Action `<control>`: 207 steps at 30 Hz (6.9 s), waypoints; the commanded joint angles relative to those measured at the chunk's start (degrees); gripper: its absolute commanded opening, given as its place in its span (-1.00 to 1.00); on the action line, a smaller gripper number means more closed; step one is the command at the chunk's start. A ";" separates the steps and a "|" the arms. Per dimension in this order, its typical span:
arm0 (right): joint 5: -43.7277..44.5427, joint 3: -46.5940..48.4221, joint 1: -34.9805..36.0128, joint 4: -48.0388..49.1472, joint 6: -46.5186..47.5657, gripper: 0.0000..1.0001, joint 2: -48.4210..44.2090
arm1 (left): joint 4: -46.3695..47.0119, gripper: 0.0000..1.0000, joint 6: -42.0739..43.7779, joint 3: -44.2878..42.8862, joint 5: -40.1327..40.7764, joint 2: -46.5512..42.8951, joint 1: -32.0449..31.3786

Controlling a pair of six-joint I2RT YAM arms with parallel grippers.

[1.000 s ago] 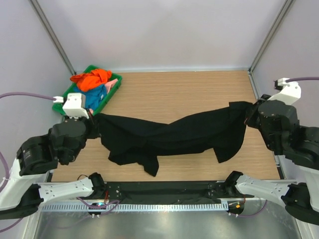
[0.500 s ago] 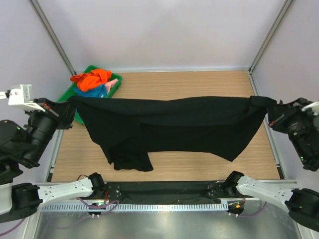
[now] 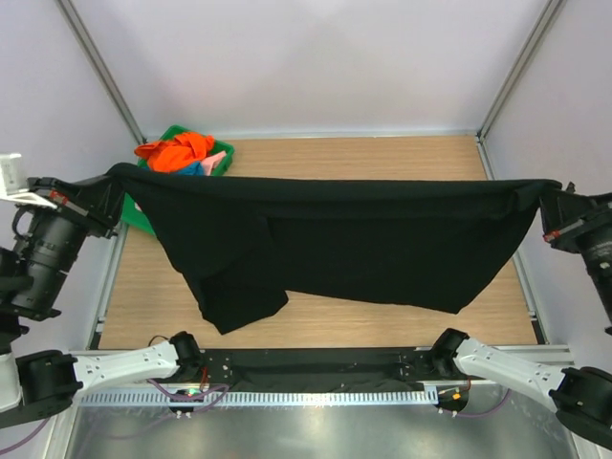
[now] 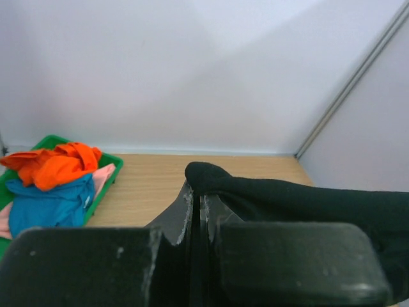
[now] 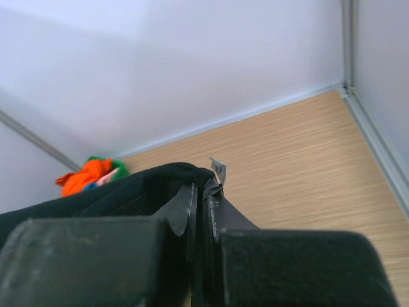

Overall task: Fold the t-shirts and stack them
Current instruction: Flatten the tshirt out

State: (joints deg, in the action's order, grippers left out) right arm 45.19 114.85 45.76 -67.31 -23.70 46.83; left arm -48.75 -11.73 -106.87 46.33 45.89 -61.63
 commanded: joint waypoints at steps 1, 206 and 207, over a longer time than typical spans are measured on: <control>9.72 -6.02 1.43 3.14 1.20 -0.98 4.23 | 5.42 -0.99 5.91 4.46 2.01 4.99 0.19; -52.65 -59.21 -49.70 12.46 -5.91 0.18 32.97 | 20.37 -1.00 -41.28 44.55 -42.28 39.29 53.36; -53.18 -59.91 -50.67 12.99 -6.09 0.18 33.24 | 19.93 -0.99 -40.58 44.56 -42.28 38.84 53.54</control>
State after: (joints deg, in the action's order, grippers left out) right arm -5.10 56.64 -2.33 -56.80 -28.10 79.05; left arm -26.98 -58.43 -62.43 1.54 88.27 -9.39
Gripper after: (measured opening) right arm 0.591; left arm 0.005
